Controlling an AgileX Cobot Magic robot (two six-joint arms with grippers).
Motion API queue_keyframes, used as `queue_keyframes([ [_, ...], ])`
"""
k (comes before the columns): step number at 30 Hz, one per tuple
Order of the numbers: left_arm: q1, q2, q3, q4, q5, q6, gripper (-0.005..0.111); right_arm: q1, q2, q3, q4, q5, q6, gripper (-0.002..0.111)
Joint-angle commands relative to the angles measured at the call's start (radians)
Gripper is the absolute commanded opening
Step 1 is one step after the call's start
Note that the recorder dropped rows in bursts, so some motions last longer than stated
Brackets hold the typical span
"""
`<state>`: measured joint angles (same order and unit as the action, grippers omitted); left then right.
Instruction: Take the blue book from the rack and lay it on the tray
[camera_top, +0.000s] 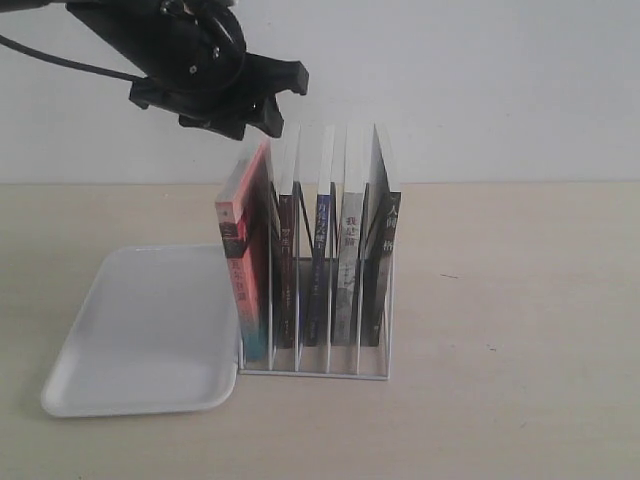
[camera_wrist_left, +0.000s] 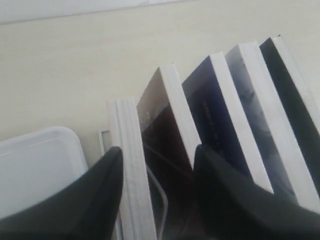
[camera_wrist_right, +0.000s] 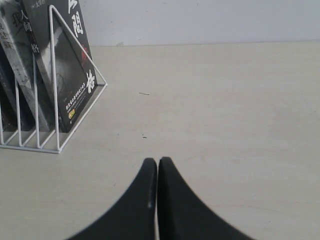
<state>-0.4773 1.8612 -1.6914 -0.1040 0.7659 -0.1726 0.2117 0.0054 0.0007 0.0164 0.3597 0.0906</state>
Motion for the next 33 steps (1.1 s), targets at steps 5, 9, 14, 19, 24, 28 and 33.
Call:
queue_keyframes([
  [5,-0.011,-0.104,-0.007,-0.036,0.047,0.048,0.044,-0.003,-0.005,-0.001,-0.004,-0.005,-0.004,0.000],
  [9,-0.023,-0.099,-0.007,-0.119,0.043,0.086,0.044,-0.003,-0.005,-0.001,-0.004,-0.005,-0.004,0.000],
  [14,-0.092,-0.072,-0.007,-0.097,-0.051,0.101,0.041,-0.003,-0.005,-0.001,-0.004,-0.005,-0.004,0.000],
  [19,-0.093,-0.032,-0.007,-0.054,-0.063,0.084,0.041,-0.003,-0.005,-0.001,-0.004,-0.005,-0.004,0.000],
  [24,-0.093,-0.011,-0.007,-0.025,-0.086,0.069,0.041,-0.003,-0.005,-0.001,-0.004,-0.005,-0.004,0.000],
  [28,-0.093,-0.004,-0.007,0.080,-0.086,-0.007,0.041,-0.003,-0.005,-0.001,-0.004,-0.005,-0.004,0.000],
  [33,-0.093,-0.001,-0.007,0.134,-0.086,-0.071,0.041,-0.003,-0.005,-0.001,-0.004,-0.005,-0.004,0.000],
])
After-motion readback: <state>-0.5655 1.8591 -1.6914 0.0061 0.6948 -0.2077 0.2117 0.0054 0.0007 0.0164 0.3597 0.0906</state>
